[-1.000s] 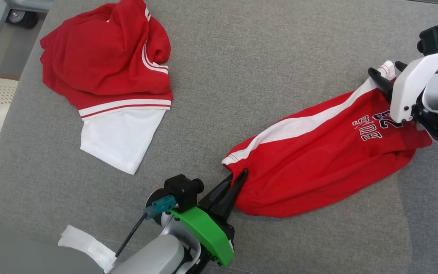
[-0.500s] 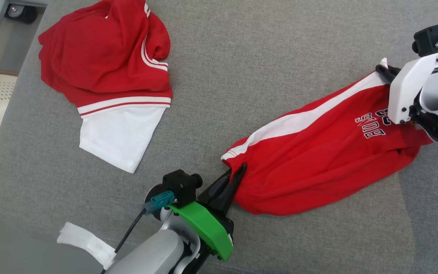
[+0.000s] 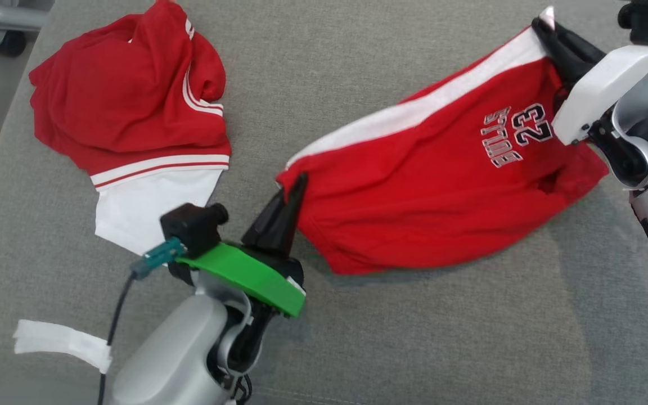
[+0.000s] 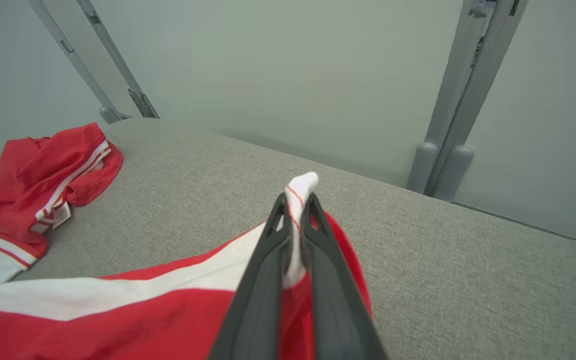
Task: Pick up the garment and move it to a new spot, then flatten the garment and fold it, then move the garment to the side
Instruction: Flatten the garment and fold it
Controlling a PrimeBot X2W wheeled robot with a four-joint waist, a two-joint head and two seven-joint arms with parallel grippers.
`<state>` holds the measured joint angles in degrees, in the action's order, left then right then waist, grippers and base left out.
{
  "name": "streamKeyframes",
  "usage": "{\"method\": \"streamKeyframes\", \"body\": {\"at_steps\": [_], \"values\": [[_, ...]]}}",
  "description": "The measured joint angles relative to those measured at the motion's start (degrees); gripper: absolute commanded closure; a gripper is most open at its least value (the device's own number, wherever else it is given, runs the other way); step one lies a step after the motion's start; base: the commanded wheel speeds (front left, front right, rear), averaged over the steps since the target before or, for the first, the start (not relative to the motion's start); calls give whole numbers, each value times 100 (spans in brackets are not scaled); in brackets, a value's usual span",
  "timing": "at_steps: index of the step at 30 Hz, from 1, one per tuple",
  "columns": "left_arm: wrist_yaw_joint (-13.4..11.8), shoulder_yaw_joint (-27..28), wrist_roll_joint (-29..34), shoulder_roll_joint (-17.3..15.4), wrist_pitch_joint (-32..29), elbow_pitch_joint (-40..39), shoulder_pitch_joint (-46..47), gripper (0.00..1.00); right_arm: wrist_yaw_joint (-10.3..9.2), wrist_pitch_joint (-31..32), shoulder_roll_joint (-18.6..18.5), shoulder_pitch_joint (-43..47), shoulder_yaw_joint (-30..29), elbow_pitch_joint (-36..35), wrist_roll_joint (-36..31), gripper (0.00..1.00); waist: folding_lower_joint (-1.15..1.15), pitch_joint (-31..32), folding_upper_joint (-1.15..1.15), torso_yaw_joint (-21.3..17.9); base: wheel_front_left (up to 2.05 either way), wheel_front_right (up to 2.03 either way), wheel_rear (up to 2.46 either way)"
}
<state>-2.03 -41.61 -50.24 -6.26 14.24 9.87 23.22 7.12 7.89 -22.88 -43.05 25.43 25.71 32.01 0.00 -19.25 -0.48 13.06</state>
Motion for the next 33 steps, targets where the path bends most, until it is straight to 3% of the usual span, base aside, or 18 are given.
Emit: {"method": "streamKeyframes", "body": {"at_steps": [9, 17, 22, 33], "values": [[9, 1031, -3, -23, 3, -377, 108, 100, 0, -1299, 3, 91, -324, -721, 255, 100, 0, 264, 0, -422, 0, 0, 0], [338, 1550, 104, -51, 18, -1113, 10, 100, 0, -2313, 133, 756, -613, -1460, 720, 100, 0, 660, 0, -798, 0, 0, 0], [606, 1903, 14, -11, 19, -1922, -182, 100, 0, -2293, 116, 1164, -699, -2100, 940, 100, 0, 961, 0, -1007, 0, 0, 0], [569, 1971, -8, -342, 44, -2956, -816, 100, 0, -2274, -122, 1735, -1229, -3492, 1151, 100, 0, 1538, 0, -1445, 0, 0, 0]]}}
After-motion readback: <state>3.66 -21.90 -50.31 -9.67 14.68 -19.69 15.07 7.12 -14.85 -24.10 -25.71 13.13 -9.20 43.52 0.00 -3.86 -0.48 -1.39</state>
